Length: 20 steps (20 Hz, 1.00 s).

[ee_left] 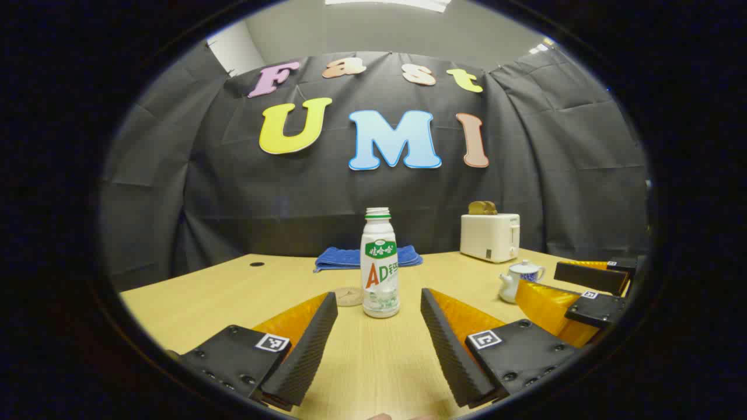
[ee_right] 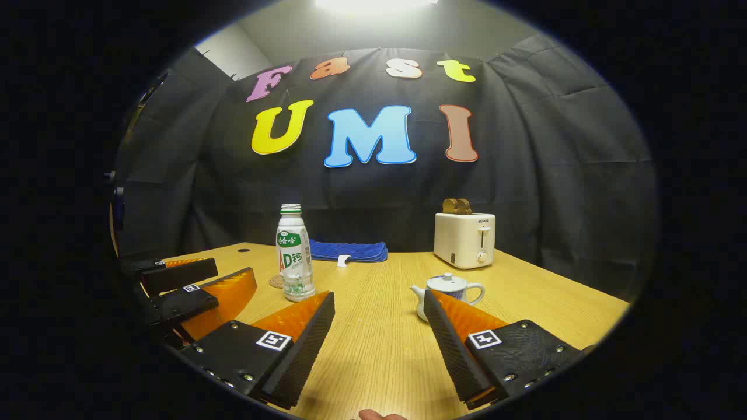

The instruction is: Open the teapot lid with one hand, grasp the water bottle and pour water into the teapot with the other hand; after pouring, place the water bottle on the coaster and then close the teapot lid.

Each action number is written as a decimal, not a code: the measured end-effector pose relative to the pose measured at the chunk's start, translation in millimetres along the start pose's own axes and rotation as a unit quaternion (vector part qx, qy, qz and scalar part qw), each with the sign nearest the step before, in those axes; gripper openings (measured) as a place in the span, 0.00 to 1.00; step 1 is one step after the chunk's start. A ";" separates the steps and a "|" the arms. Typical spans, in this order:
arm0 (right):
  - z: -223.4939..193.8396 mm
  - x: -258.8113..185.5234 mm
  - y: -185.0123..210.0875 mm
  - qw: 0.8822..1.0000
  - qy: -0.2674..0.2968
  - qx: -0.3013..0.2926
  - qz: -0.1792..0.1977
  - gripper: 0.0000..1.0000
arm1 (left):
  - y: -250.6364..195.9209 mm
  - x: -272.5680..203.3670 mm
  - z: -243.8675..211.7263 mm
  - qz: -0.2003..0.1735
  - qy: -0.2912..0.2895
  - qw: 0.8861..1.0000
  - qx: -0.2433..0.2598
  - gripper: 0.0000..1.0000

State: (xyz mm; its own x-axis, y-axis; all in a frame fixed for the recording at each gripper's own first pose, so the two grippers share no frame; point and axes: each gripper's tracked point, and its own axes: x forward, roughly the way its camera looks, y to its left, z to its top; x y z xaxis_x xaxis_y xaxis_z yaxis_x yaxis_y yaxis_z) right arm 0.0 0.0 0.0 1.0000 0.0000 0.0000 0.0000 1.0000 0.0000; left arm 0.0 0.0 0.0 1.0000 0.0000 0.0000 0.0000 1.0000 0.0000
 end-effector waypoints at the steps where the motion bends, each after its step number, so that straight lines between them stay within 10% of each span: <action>1: 0.6 -0.4 -1.3 1.000 0.000 0.000 -0.002 0.95 | 0.1 0.6 0.4 0.000 0.000 1.000 0.000 1.00; 20: 8.7 27.6 -22.7 1.000 -0.007 0.015 0.003 0.92 | -7.3 31.0 -2.4 -0.033 0.004 0.999 0.000 0.98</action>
State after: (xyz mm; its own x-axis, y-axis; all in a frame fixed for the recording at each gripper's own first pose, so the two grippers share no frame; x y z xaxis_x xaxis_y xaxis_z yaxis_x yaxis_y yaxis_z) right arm 27.6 -22.7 8.7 0.9999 0.0054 0.0138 -0.0058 0.9996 0.0290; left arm 31.0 -7.3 -2.4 0.9978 -0.0661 -0.0082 0.0661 0.9978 0.0006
